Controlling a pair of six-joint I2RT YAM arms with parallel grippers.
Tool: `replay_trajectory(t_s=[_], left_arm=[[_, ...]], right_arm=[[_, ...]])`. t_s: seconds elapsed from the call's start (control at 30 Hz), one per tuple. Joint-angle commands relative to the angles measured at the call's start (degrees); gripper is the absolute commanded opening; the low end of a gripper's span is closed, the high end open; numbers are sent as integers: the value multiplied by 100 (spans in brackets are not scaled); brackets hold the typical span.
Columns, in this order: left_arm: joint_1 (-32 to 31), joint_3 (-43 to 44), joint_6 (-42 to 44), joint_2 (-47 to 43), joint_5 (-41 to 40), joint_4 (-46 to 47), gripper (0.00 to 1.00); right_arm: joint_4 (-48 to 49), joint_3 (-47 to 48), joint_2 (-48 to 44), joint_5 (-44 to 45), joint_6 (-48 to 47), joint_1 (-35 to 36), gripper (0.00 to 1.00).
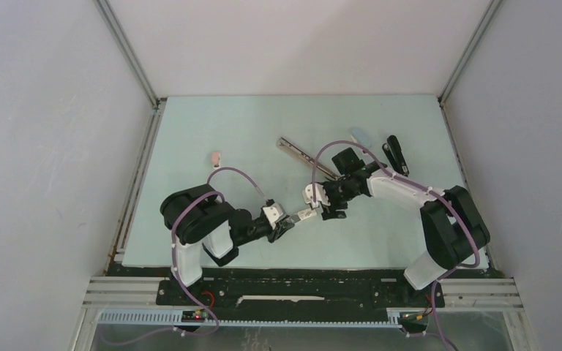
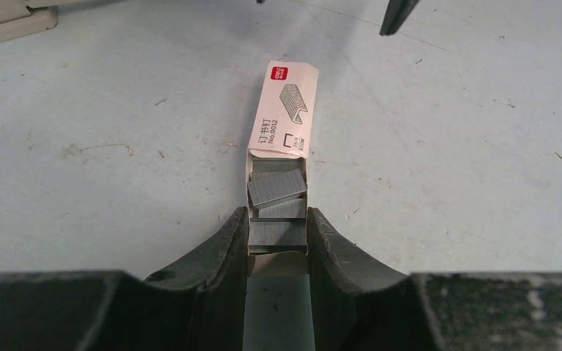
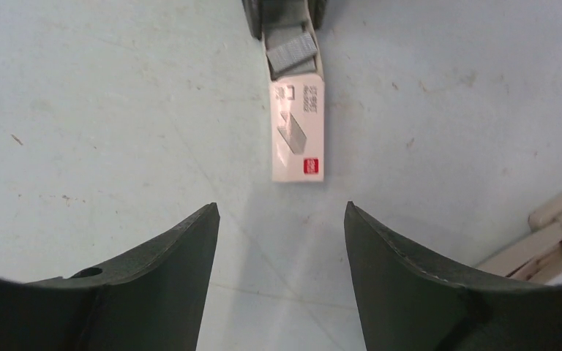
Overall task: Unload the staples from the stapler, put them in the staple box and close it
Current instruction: Close the staple box at the center of the board.
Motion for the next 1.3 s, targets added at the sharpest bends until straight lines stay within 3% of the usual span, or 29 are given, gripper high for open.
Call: replay_trajectory(t_s=[0.0,0.13,0.33,0.53,0.77,1.27], left_arm=[[-42,84,96,207,5,-506,34],[-34,77,76,197,11,-509,34],[-35,105,65,210,28,-505,34],[-37,113,58,218,56,-508,34],[-34,131,65,243,139,-490,34],[-42,183,48,322,344,-424,34]], right_arm=[[23,69,-92,47,546,-184,72],[281,77,135,396,859,-254,68],[471,318,610,886,1422,-264,44],[651,487,876,1133,1715,-16,32],[497,524,945,1217,1519,157,26],[392,524,862,1155,1361,474,26]])
